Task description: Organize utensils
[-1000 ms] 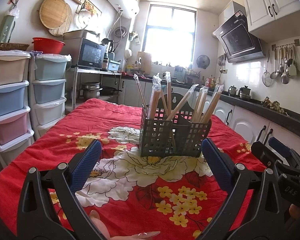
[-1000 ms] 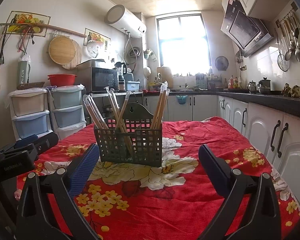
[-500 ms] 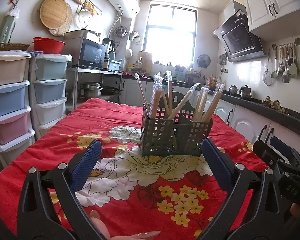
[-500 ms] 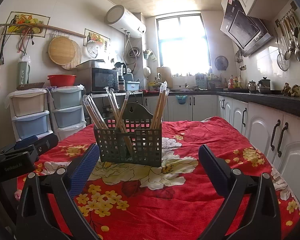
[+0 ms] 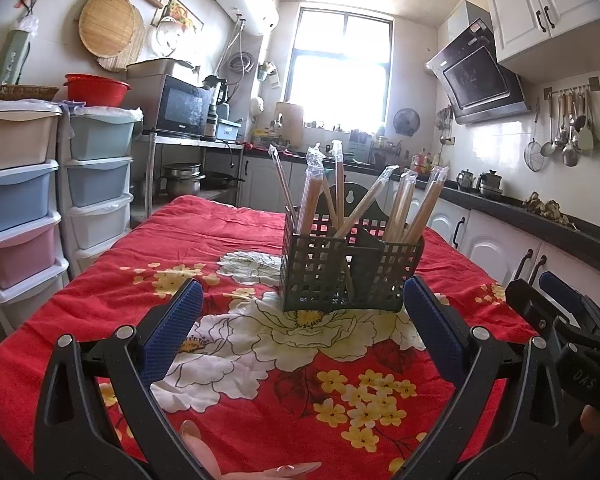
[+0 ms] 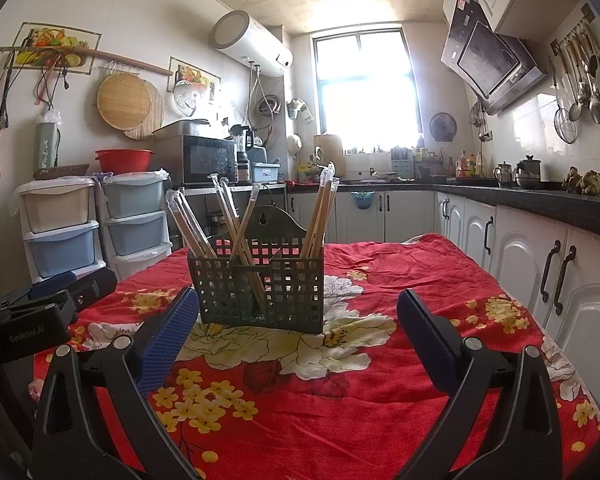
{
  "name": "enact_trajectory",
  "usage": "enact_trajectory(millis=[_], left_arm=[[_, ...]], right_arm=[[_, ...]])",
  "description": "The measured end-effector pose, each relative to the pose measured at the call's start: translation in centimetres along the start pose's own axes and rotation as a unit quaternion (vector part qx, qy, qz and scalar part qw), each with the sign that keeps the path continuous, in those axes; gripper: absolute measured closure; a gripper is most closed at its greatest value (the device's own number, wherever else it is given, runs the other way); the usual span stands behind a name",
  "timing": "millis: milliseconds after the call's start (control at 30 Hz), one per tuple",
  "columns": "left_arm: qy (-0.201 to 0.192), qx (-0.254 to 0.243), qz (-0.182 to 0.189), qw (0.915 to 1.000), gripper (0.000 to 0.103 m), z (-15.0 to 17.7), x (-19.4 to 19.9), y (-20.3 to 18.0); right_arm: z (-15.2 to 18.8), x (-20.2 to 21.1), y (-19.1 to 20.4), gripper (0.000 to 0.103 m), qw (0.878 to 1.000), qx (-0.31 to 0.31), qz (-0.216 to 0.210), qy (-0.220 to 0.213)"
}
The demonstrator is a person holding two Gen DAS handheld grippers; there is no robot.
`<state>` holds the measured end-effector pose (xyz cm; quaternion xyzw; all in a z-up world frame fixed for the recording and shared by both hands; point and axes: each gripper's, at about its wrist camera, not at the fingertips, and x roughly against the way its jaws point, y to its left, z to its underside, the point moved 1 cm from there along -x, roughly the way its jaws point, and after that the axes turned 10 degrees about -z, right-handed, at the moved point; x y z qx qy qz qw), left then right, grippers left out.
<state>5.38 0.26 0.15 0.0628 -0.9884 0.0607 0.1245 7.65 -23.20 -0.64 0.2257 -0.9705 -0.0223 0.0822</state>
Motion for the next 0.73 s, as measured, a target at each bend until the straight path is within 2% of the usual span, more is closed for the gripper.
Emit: enact_trajectory(millis=[200,400,467,567,633,667,700,733], left_arm=[[0.019,0.001,0.003,0.9998,0.010,0.0,-0.2,0.0],[0.065,0.012,-0.006,0.9978,0.010,0.3,-1.3,0.3],[0.097,0.025,-0.014,0.9949,0.010,-0.1,-2.1,1.4],[0.151,0.044,-0.048,0.9863,0.010,-1.0,-4.2,4.2],[0.192,0.048,-0.088,0.9763,0.010,-1.8,-6.7,7.4],[0.207,0.048,-0.114,0.9704,0.010,-2.0,-7.9,9.0],[0.217,0.045,-0.134,0.9658,0.010,-1.9,-9.0,10.1],[0.234,0.033,-0.162,0.9581,0.010,-1.7,-10.4,11.3]], right_arm=[[0.0,0.0,0.0,0.006,1.000,-0.001,0.002,0.000],[-0.3,0.0,-0.5,0.006,1.000,-0.010,0.015,0.009],[-0.8,-0.3,-1.4,0.006,0.999,-0.024,0.020,0.022],[-1.6,-2.0,-5.1,0.006,0.994,-0.065,0.046,0.082],[-1.7,-4.2,-9.0,0.006,0.980,-0.096,0.089,0.151],[-1.3,-6.0,-11.5,0.006,0.965,-0.108,0.124,0.206],[-0.8,-7.2,-13.4,0.006,0.952,-0.115,0.148,0.240],[-0.4,-8.1,-14.9,0.006,0.945,-0.119,0.164,0.255]])
